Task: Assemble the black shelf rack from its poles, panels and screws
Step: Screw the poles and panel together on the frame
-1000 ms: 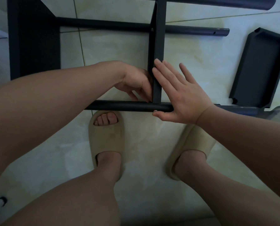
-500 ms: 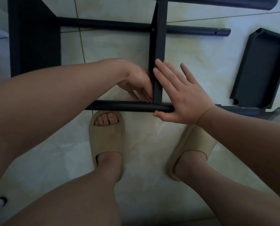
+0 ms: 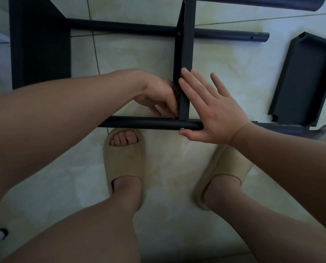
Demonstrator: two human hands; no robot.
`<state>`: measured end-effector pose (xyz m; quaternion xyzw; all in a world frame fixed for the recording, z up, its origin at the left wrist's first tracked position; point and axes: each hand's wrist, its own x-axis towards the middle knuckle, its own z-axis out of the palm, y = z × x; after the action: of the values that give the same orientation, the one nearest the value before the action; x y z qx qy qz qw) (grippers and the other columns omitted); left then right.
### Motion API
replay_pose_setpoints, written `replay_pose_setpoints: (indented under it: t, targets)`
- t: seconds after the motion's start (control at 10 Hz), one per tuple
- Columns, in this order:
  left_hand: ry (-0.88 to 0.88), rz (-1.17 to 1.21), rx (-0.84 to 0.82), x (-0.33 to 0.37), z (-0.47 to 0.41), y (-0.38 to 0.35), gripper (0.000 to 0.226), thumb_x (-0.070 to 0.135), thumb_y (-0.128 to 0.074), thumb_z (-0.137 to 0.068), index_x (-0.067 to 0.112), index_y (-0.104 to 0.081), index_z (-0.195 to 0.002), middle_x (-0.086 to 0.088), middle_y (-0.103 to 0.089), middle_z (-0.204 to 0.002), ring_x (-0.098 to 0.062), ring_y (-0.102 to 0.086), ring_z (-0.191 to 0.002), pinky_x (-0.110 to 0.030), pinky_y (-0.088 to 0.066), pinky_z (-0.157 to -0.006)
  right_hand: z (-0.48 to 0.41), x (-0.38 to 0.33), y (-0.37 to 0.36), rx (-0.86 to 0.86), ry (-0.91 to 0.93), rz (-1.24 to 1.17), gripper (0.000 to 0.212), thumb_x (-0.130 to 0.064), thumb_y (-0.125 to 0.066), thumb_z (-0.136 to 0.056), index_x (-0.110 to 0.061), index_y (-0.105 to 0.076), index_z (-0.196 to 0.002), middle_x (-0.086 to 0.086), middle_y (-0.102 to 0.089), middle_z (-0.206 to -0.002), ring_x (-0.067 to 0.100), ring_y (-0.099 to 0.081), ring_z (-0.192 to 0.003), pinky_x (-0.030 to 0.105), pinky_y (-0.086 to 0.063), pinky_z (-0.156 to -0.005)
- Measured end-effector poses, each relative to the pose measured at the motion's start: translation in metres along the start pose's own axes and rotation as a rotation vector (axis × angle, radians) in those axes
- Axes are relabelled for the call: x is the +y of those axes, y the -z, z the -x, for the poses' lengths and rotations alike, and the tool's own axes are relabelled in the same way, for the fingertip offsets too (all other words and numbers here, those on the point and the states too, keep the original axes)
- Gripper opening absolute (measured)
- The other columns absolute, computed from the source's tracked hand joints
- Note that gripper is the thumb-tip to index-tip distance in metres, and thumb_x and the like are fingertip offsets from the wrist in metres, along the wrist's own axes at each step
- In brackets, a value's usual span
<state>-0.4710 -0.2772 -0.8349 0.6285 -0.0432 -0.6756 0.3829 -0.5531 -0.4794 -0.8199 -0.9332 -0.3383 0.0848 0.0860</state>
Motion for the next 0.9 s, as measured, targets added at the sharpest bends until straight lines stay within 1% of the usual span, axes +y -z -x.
replay_pose_setpoints:
  t: [0.1, 0.2, 0.3, 0.4, 0.6, 0.7, 0.8, 0.9]
  targets:
    - [0.068, -0.063, -0.041, 0.0014, 0.0016, 0.0046, 0.021, 0.021, -0.061, -0.095, 0.023, -0.071, -0.113, 0.006, -0.076, -0.111, -0.009, -0.068, -0.111, -0.043, -0.042, -0.108, 0.0001, -0.0004, 0.0000, 0.007, -0.001, 0.000, 0.104, -0.074, -0.045, -0.088, -0.005, -0.018, -0.161, 0.013, -0.012, -0.170, 0.028, -0.013, -0.157, 0.058, -0.017, -0.124]
    - [0.098, -0.088, -0.062, 0.0042, 0.0010, 0.0045, 0.018, 0.024, -0.061, -0.095, 0.024, -0.073, -0.108, 0.005, -0.076, -0.109, -0.011, -0.068, -0.110, -0.044, -0.041, -0.111, -0.0001, -0.0004, 0.0001, 0.013, 0.000, -0.003, 0.104, -0.073, -0.046, -0.088, -0.005, -0.019, -0.161, 0.013, -0.013, -0.169, 0.028, -0.014, -0.157, 0.058, -0.017, -0.123]
    - [0.113, -0.091, -0.062, 0.0055, -0.0008, 0.0018, 0.017, 0.022, -0.062, -0.094, 0.022, -0.073, -0.107, 0.003, -0.076, -0.108, -0.013, -0.068, -0.110, -0.045, -0.041, -0.112, 0.0002, -0.0008, -0.0002, 0.017, 0.000, -0.005, 0.104, -0.073, -0.047, -0.087, -0.004, -0.020, -0.161, 0.013, -0.014, -0.169, 0.029, -0.015, -0.157, 0.058, -0.018, -0.123]
    - [0.113, -0.076, -0.056, 0.0061, -0.0020, 0.0006, 0.022, 0.018, -0.062, -0.094, 0.017, -0.072, -0.113, 0.000, -0.075, -0.113, -0.016, -0.067, -0.113, -0.046, -0.041, -0.112, -0.0003, -0.0005, 0.0001, 0.016, -0.001, -0.005, 0.104, -0.073, -0.046, -0.088, -0.004, -0.020, -0.161, 0.013, -0.014, -0.169, 0.028, -0.014, -0.157, 0.058, -0.017, -0.123]
    - [0.084, -0.045, -0.037, 0.0055, -0.0023, -0.0010, 0.023, 0.010, -0.062, -0.092, 0.012, -0.071, -0.114, -0.005, -0.074, -0.112, -0.020, -0.067, -0.113, -0.046, -0.043, -0.111, -0.0003, 0.0007, -0.0015, 0.022, 0.004, -0.001, 0.104, -0.074, -0.046, -0.088, -0.004, -0.020, -0.161, 0.013, -0.013, -0.169, 0.028, -0.014, -0.157, 0.057, -0.016, -0.124]
    - [0.072, -0.031, -0.041, 0.0051, -0.0023, -0.0007, 0.024, 0.007, -0.061, -0.092, 0.009, -0.070, -0.115, -0.009, -0.073, -0.117, -0.025, -0.065, -0.119, -0.048, -0.042, -0.112, -0.0003, 0.0006, -0.0023, 0.023, 0.004, -0.002, 0.104, -0.074, -0.045, -0.088, -0.004, -0.020, -0.161, 0.013, -0.013, -0.169, 0.028, -0.013, -0.157, 0.057, -0.017, -0.124]
    - [0.044, -0.017, -0.027, 0.0040, -0.0024, -0.0014, 0.028, 0.003, -0.062, -0.091, 0.006, -0.069, -0.118, -0.013, -0.071, -0.121, -0.028, -0.064, -0.120, -0.051, -0.041, -0.113, -0.0003, 0.0012, -0.0021, 0.020, 0.004, 0.003, 0.104, -0.074, -0.044, -0.088, -0.005, -0.019, -0.161, 0.013, -0.013, -0.170, 0.028, -0.013, -0.157, 0.057, -0.016, -0.124]
    - [0.008, 0.007, -0.006, 0.0016, -0.0022, -0.0028, 0.032, 0.000, -0.063, -0.090, 0.003, -0.066, -0.122, -0.016, -0.069, -0.123, -0.027, -0.065, -0.117, -0.052, -0.042, -0.112, -0.0002, 0.0011, -0.0019, 0.019, 0.006, 0.004, 0.104, -0.074, -0.045, -0.089, -0.005, -0.018, -0.161, 0.013, -0.012, -0.170, 0.028, -0.012, -0.157, 0.057, -0.016, -0.124]
